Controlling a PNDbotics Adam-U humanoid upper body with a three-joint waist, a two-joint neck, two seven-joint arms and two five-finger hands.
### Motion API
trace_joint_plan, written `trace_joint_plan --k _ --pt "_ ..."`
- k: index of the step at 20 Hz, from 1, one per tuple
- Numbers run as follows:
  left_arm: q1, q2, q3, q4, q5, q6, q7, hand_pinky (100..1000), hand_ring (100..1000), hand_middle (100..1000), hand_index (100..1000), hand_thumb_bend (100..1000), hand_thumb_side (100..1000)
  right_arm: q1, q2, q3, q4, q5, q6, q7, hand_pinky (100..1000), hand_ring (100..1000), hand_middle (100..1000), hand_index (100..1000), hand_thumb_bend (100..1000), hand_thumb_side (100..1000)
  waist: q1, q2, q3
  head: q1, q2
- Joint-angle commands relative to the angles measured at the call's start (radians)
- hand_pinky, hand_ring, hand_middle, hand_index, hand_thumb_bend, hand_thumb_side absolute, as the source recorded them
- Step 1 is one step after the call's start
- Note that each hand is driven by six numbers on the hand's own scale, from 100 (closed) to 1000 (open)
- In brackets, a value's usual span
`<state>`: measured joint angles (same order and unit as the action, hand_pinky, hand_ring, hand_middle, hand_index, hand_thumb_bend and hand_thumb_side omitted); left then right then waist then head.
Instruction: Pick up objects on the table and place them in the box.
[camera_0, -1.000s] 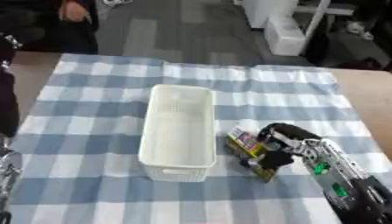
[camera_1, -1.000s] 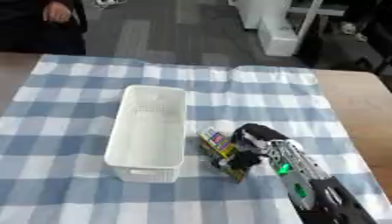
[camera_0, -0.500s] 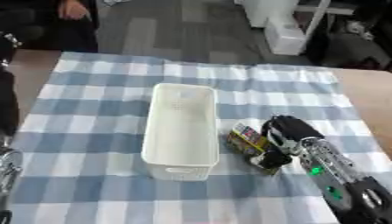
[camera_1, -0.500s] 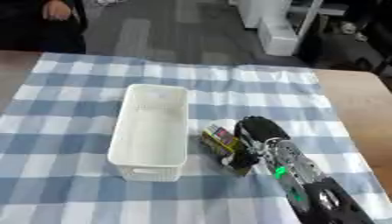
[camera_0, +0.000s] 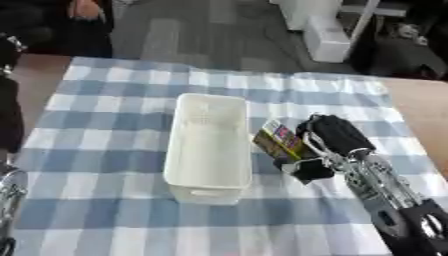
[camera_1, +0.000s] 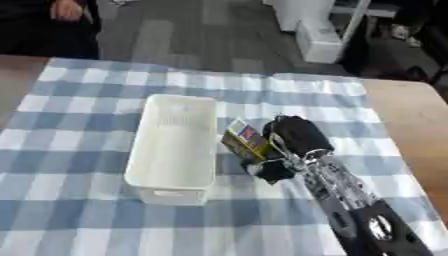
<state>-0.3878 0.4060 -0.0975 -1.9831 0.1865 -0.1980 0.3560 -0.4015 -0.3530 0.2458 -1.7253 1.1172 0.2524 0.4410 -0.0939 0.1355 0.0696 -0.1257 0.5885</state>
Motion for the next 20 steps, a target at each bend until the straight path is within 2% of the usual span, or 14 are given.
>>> trace_joint_plan --k 1,5,11,12,13,14,20 --pt "-0.016 0.023 0.001 -0.017 -0.001 -0.003 -0.002 674 715 794 855 609 948 -0.007 -0.028 -0.018 -0.056 -0.069 -0.003 -0.005 100 100 100 390 515 512 0.004 -0.018 -0.001 0.005 -0.001" --pt "-0.015 0.024 0.001 -0.017 -0.001 -0.003 -0.002 673 715 791 853 609 949 -0.007 -0.036 -0.041 -0.111 -0.159 0.014 -0.028 100 100 100 390 520 490 0.004 -0.019 -0.002 0.006 -0.001" --pt "-0.014 0.024 0.001 -0.017 -0.002 -0.002 -0.002 673 715 791 853 609 949 -0.018 -0.045 -0.065 -0.204 -0.294 0.044 -0.112 100 100 100 392 543 467 0.005 -0.02 -0.003 0.007 -0.002" --pt "-0.014 0.024 0.001 -0.017 -0.002 -0.002 -0.002 673 714 791 853 609 949 -0.021 -0.046 -0.065 -0.213 -0.307 0.045 -0.119 100 100 100 393 548 460 0.005 -0.02 -0.003 0.006 -0.002" --pt "-0.014 0.024 0.0 -0.017 -0.002 -0.002 -0.002 673 714 791 853 609 949 -0.026 -0.045 -0.064 -0.222 -0.32 0.045 -0.124 100 100 100 393 585 536 0.005 -0.02 -0.003 0.006 -0.003" --pt "-0.014 0.024 0.0 -0.017 -0.002 -0.002 -0.002 673 714 791 853 609 948 -0.03 -0.045 -0.062 -0.229 -0.333 0.045 -0.127 100 100 100 394 549 458 0.005 -0.02 -0.002 0.005 -0.003" --pt "-0.015 0.022 -0.001 -0.017 -0.001 -0.002 -0.003 673 714 791 853 609 948 -0.061 -0.036 -0.046 -0.248 -0.376 0.036 -0.13 100 100 100 394 548 455 0.005 -0.02 0.001 0.004 -0.003"
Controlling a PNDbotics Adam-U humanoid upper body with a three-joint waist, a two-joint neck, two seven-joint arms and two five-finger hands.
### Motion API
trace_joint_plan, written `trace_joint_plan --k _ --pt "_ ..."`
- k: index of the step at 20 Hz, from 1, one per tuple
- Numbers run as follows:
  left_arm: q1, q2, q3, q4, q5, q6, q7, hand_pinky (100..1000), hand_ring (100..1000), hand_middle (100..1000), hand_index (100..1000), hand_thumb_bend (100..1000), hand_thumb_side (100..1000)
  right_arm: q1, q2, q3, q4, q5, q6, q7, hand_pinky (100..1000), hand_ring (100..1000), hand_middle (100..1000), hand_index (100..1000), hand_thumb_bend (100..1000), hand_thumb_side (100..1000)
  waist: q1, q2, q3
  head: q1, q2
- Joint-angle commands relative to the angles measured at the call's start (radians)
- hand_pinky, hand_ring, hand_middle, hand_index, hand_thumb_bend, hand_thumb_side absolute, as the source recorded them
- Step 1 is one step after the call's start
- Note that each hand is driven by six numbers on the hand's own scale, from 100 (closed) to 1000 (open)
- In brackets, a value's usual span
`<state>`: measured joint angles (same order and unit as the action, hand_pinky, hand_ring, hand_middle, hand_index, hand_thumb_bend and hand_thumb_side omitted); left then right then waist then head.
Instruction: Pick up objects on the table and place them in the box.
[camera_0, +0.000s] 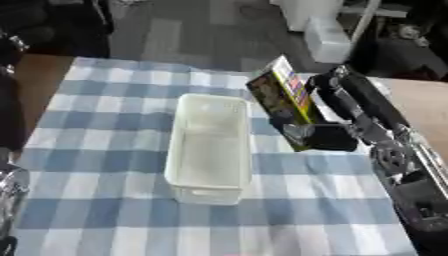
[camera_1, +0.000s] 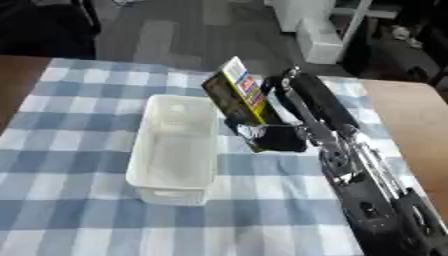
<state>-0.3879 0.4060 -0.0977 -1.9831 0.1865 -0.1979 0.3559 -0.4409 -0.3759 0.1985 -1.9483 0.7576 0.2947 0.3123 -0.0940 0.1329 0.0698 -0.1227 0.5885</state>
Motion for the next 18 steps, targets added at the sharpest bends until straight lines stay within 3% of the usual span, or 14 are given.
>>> trace_joint_plan --k 1,10,18 --pt "-0.016 0.022 -0.001 -0.017 -0.001 -0.002 -0.003 673 714 791 853 609 948 -0.029 -0.011 0.008 -0.025 -0.022 -0.01 0.003 100 100 100 394 548 455 0.005 -0.018 0.002 0.0 -0.003" --pt "-0.023 0.017 -0.004 -0.017 0.002 -0.001 -0.006 673 714 790 853 609 949 -0.08 0.006 0.055 0.02 -0.034 -0.048 0.011 100 100 100 395 539 454 0.004 -0.016 0.011 -0.004 -0.01" --pt "-0.032 0.009 -0.005 -0.017 0.005 -0.001 -0.009 673 714 790 853 608 950 -0.148 0.044 0.108 0.113 -0.03 -0.096 0.001 100 100 100 396 533 458 0.006 -0.007 0.023 -0.012 -0.035"
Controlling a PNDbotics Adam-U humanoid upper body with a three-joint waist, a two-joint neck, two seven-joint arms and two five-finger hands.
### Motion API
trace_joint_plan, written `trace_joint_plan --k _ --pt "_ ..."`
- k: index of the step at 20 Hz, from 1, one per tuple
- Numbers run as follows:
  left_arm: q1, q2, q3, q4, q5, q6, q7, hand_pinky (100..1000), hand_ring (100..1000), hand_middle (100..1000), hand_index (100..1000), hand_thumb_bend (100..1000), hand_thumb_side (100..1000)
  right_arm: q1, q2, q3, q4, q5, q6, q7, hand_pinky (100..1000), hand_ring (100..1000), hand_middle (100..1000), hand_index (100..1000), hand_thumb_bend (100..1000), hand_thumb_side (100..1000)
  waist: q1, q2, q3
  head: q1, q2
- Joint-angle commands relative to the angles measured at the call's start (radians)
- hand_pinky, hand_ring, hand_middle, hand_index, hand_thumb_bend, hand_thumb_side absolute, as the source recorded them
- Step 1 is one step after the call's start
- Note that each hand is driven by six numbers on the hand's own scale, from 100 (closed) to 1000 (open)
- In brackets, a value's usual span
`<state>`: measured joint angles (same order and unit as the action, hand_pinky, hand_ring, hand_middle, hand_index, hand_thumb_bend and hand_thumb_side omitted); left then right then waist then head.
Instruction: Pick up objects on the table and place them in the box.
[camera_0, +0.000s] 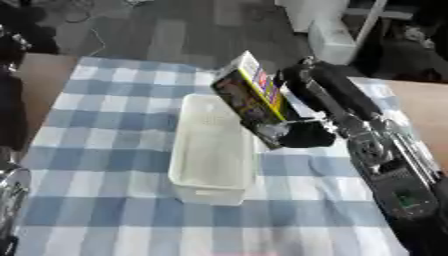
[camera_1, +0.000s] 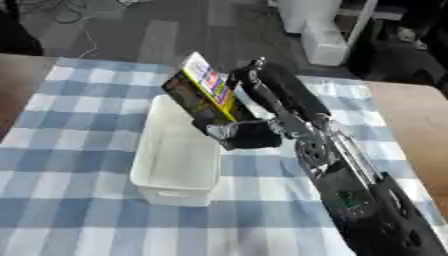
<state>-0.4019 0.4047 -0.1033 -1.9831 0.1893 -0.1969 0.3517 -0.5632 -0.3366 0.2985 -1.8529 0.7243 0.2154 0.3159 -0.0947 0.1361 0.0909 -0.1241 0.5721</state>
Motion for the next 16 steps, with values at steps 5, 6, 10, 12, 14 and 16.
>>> trace_joint_plan --k 5,6,10,12,14,16 --pt "-0.025 0.004 -0.001 -0.017 0.005 -0.003 -0.007 673 714 790 853 607 950 -0.072 0.036 0.043 0.084 0.041 -0.053 -0.006 100 100 100 392 528 458 0.009 -0.006 0.009 -0.028 -0.039" --pt "-0.026 0.003 -0.002 -0.017 0.006 -0.003 -0.007 673 714 790 853 607 950 -0.081 0.04 0.049 0.097 0.051 -0.061 -0.012 100 100 100 391 528 457 0.009 -0.005 0.01 -0.032 -0.044" --pt "-0.028 0.0 -0.003 -0.017 0.008 -0.003 -0.01 673 714 790 854 607 951 -0.107 0.066 0.061 0.157 0.1 -0.103 -0.069 100 100 100 390 531 454 0.012 -0.003 0.013 -0.048 -0.063" --pt "-0.028 -0.001 -0.004 -0.017 0.009 -0.002 -0.011 673 714 790 853 607 950 -0.117 0.084 0.064 0.205 0.116 -0.134 -0.115 100 100 100 392 529 458 0.013 -0.003 0.013 -0.055 -0.068" --pt "-0.028 -0.003 -0.005 -0.017 0.01 -0.002 -0.012 672 714 790 853 607 950 -0.132 0.106 0.057 0.264 0.139 -0.153 -0.166 100 100 100 388 532 449 0.015 -0.003 0.014 -0.074 -0.081" --pt "-0.029 -0.005 -0.006 -0.017 0.011 -0.002 -0.013 672 714 790 853 607 951 -0.148 0.133 0.05 0.341 0.175 -0.174 -0.232 100 100 100 388 535 443 0.017 -0.002 0.016 -0.093 -0.093"
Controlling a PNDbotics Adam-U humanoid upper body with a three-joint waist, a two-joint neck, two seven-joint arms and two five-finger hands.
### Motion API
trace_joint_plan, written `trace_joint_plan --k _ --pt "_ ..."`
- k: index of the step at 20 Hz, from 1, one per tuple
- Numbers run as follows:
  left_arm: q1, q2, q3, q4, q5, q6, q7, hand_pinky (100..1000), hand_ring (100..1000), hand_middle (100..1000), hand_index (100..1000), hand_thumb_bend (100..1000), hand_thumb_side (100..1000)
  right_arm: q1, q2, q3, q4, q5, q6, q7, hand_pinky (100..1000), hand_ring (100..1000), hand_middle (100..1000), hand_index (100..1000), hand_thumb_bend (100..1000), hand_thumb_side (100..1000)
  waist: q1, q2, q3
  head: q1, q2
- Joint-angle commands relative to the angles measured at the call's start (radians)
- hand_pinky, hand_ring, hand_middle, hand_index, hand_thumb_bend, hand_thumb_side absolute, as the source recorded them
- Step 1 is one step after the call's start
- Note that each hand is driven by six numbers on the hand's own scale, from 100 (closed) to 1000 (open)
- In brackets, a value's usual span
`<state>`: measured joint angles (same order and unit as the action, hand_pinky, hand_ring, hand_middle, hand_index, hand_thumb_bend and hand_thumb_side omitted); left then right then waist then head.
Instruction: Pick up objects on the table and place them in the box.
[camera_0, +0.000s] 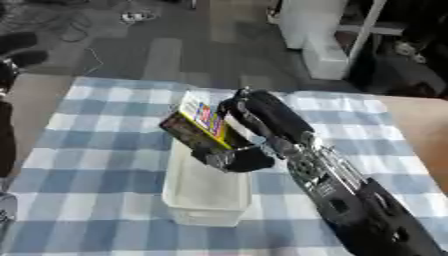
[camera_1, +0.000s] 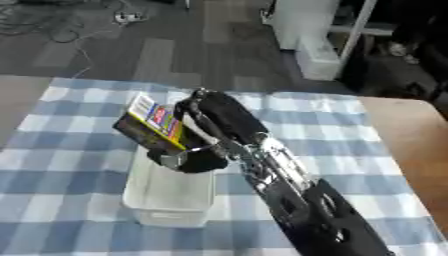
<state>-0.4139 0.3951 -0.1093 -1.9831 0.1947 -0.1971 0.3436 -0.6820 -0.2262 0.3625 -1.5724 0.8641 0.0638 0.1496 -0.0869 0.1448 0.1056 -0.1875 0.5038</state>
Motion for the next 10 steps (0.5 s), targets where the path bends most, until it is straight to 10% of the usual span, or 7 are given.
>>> trace_joint_plan --k 1,10 --pt "-0.017 0.003 0.0 -0.017 0.006 -0.002 -0.005 672 714 790 853 607 951 -0.037 0.033 -0.016 0.098 0.052 -0.034 -0.098 100 100 100 388 536 443 0.01 -0.01 0.002 -0.037 -0.028" --pt "-0.019 -0.001 -0.001 -0.017 0.008 -0.001 -0.008 672 714 790 853 606 951 -0.058 0.065 -0.024 0.247 0.13 -0.085 -0.204 100 100 100 399 548 469 0.012 -0.009 0.005 -0.051 -0.031"
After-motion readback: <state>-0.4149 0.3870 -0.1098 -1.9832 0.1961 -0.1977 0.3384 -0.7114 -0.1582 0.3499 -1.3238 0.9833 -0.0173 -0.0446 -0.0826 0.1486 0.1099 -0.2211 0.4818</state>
